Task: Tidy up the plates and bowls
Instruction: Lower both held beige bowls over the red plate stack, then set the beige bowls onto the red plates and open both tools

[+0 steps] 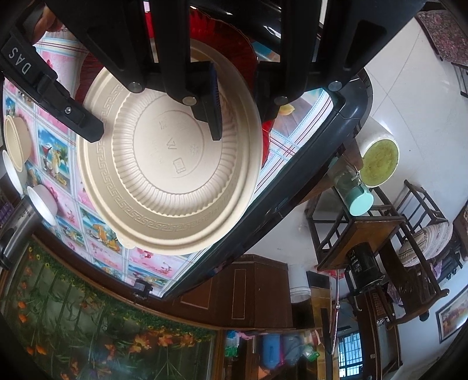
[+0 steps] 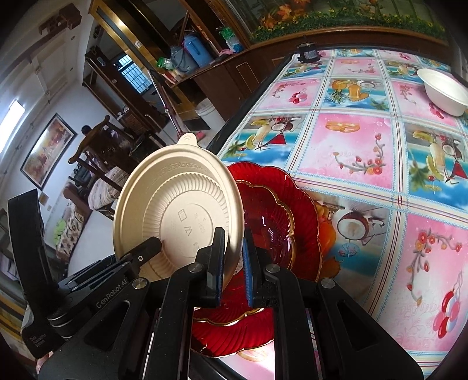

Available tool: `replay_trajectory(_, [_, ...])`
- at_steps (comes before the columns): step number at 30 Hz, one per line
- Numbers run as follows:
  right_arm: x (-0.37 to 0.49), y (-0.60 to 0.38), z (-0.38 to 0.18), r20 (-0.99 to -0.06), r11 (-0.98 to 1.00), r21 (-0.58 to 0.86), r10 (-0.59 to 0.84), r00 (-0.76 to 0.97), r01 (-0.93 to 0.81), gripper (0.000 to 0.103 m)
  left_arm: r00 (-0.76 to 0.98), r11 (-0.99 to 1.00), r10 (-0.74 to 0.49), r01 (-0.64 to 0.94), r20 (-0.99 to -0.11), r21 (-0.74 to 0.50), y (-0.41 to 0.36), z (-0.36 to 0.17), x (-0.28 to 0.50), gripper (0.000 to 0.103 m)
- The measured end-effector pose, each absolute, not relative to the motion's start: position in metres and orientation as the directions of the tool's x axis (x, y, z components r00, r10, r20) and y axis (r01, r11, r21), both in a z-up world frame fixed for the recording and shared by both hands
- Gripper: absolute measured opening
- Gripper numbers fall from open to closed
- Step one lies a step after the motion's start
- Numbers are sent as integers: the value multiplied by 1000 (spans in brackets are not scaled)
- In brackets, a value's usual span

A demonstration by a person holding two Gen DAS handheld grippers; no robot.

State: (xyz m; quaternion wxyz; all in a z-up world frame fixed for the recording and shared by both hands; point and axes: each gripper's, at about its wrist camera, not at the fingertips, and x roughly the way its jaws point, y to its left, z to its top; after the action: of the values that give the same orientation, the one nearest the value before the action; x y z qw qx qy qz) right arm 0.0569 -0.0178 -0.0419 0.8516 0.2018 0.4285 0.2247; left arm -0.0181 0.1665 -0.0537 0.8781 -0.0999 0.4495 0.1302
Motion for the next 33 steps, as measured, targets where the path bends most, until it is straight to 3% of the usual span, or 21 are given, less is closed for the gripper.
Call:
replay_trajectory(12, [60,-17,-53,-668,828,529,541,511,-185,11,507,946,105,-316,-856,-71,172,-66,-13,21])
replay_trajectory(18, [56,-26,-55,-667,829,533,535,519,-170,11,521,960,111,-278,-846,-45,161,-62,-14,42])
replay_trajectory(33, [56,-35,-63,-664,788,596,592,457,-154,13,543,954,102,-289,-833,-72,171,-52,-18,44])
